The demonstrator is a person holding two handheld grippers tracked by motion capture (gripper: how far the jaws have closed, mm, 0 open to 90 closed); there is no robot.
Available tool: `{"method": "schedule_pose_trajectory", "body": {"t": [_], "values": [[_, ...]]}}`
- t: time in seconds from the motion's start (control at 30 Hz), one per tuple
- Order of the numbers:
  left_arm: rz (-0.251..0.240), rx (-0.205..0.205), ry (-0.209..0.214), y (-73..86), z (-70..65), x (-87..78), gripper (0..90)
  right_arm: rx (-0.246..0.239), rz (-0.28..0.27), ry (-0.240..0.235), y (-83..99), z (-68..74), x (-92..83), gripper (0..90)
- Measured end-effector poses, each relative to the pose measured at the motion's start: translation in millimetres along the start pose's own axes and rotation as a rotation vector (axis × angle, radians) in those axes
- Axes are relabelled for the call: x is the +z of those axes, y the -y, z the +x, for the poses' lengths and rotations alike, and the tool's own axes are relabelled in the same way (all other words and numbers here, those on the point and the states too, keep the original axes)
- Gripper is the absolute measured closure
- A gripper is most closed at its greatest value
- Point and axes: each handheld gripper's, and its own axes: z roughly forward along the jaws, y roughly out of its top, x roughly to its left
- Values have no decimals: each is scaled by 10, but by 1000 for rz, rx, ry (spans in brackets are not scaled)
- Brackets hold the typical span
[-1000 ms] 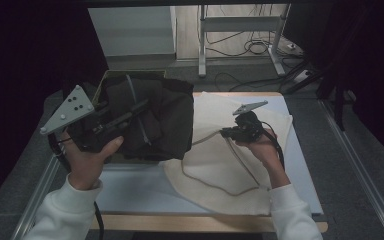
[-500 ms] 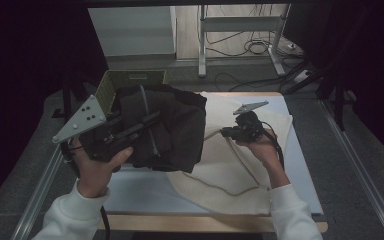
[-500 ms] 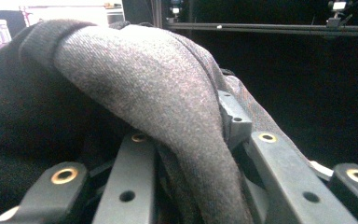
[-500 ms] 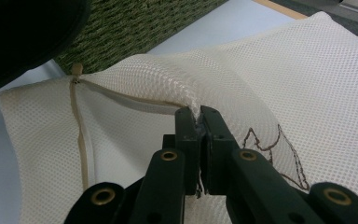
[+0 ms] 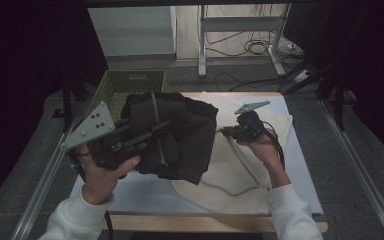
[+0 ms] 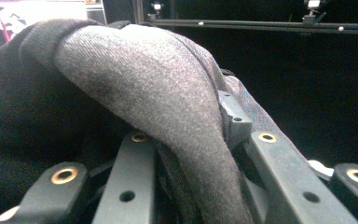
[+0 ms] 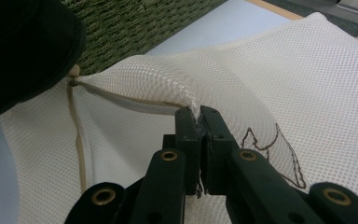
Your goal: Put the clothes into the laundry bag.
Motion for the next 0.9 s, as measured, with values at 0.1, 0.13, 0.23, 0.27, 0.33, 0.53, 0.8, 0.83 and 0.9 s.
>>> {"method": "schedule_pose_trajectory", "body": {"t": [0.1, 0.13, 0.23, 0.27, 0.33, 0.53, 0.8, 0.83, 0.9], "values": [[3, -9, 12, 31, -15, 43, 722, -1, -1, 0, 2, -4, 1, 868], [5, -14, 19, 45, -19, 60, 722, -1, -1, 0, 2, -5, 2, 869], [19, -20, 34, 90, -29, 119, 722, -2, -3, 0, 2, -10, 2, 869], [25, -23, 40, 113, -34, 146, 722, -2, -3, 0, 2, -11, 1, 869], [33, -30, 51, 151, -39, 189, 722, -2, -3, 1, 2, -12, -3, 868], [46, -52, 97, 255, -81, 279, 722, 0, -4, 3, 5, -19, -11, 869], [54, -69, 159, 297, -185, 324, 722, 2, -6, 5, 7, -22, -14, 869], [55, -68, 165, 297, -194, 324, 722, 3, -6, 5, 7, -22, -13, 870], [57, -69, 177, 309, -219, 335, 722, 2, -6, 4, 8, -24, -11, 869]]}}
